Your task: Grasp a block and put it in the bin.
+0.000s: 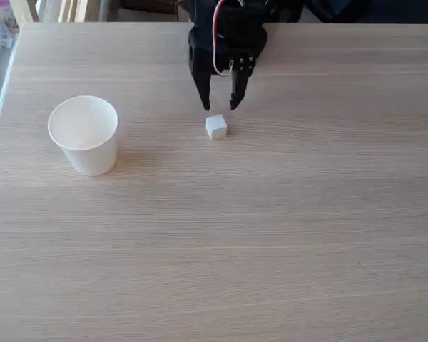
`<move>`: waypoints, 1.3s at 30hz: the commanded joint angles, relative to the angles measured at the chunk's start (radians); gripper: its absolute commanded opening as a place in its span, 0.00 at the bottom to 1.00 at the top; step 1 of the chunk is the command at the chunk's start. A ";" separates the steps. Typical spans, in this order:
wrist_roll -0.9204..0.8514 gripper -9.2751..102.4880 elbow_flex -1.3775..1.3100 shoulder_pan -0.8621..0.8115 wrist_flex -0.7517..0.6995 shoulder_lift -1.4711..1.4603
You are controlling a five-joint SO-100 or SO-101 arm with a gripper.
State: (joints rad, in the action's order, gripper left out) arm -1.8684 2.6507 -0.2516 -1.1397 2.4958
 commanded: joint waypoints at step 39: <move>-0.155 0.31 0.012 -0.015 0.206 -0.106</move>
State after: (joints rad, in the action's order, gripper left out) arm -2.0157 2.6615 -0.2730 -0.9449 2.3715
